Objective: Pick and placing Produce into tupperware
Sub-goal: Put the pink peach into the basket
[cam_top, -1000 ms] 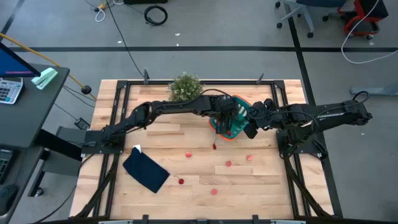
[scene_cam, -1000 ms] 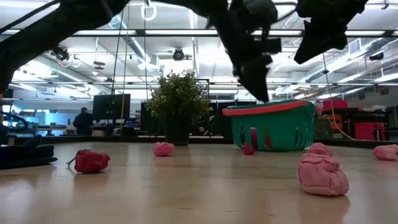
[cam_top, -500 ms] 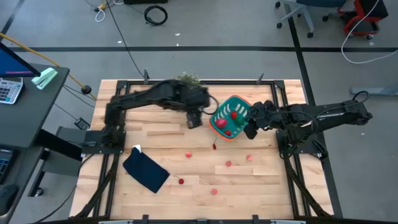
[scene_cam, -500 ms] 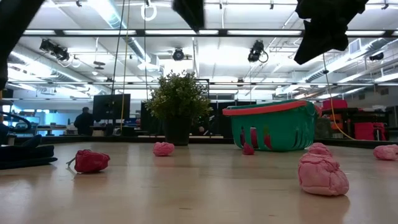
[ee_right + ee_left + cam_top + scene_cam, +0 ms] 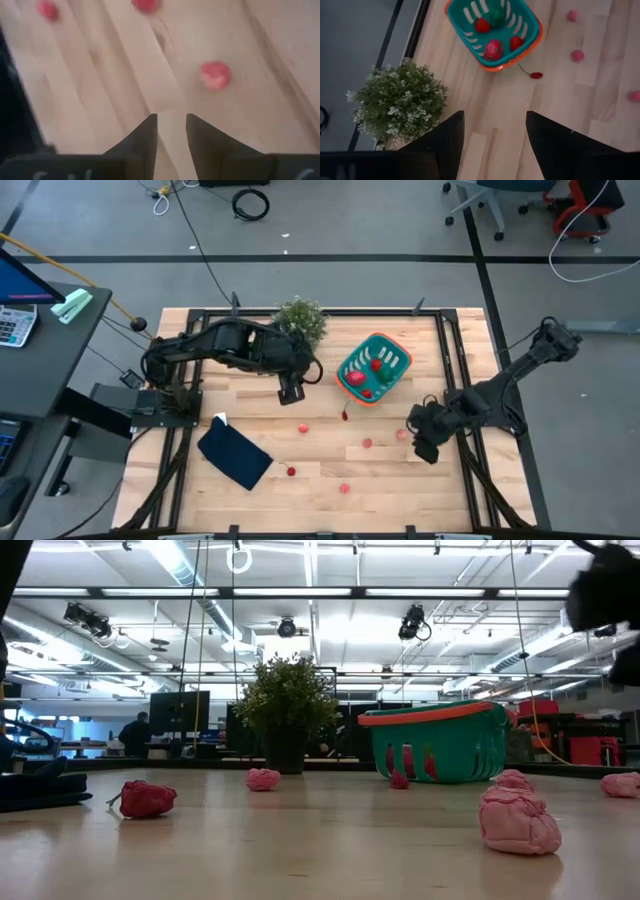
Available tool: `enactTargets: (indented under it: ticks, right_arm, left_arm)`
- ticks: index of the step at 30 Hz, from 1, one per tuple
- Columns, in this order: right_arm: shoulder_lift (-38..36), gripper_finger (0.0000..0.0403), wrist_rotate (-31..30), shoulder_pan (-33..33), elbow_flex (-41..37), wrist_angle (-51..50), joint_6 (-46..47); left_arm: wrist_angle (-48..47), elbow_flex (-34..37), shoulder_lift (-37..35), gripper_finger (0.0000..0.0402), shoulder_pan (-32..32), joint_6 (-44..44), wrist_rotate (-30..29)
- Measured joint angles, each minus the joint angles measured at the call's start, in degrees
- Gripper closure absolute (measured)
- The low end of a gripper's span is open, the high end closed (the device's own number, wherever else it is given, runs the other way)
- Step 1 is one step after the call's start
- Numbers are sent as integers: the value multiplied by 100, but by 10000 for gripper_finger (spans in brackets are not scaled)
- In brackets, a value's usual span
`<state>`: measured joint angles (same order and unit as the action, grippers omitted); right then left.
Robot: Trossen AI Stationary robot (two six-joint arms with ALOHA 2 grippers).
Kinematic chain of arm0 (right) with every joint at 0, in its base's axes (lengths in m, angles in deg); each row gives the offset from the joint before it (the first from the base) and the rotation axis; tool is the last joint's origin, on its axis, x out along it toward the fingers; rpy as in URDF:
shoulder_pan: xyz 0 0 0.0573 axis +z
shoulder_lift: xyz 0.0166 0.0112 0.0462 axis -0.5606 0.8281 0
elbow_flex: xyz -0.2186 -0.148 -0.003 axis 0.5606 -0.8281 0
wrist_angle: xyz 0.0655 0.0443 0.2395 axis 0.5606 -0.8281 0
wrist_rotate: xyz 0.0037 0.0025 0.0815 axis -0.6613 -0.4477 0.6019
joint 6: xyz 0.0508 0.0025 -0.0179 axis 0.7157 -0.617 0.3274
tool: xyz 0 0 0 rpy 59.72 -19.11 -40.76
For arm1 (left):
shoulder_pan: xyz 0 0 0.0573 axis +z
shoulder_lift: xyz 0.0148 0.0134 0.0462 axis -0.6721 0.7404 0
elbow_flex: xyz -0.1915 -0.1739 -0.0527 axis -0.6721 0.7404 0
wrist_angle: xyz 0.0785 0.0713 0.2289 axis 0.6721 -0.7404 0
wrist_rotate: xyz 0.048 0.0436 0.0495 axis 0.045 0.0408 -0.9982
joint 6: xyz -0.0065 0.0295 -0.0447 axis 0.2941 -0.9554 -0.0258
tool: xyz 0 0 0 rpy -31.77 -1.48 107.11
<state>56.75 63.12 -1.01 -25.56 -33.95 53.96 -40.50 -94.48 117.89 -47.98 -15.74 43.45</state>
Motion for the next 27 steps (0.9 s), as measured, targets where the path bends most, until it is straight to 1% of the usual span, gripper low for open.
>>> enactTargets:
  ticks: [2,5,8,13,16,19,23,27]
  right_arm:
    - [1,293,-173,206,-170,25,-25]
    - [1,293,-629,327,-344,31,-70]
    - [1,292,-989,327,-429,41,-505]
    - [1,274,-1092,314,-450,49,-591]
    - [5,254,-1261,311,-450,72,-751]
    - [86,232,-1339,311,-450,303,-808]
    - [448,204,-1342,311,-450,797,-1004]
    - [1016,186,-1340,311,-450,1130,-1249]
  left_arm:
    - [13,0,2,187,-42,3,0]
    - [40,0,2,190,-67,4,-4]
    - [50,0,2,188,-67,29,-2]
    - [30,0,2,186,-67,106,-4]
    - [29,0,2,190,-67,105,-4]
    - [26,0,2,193,-61,103,-4]
    - [20,0,2,193,-61,99,-4]
    - [20,0,2,190,-61,85,-4]
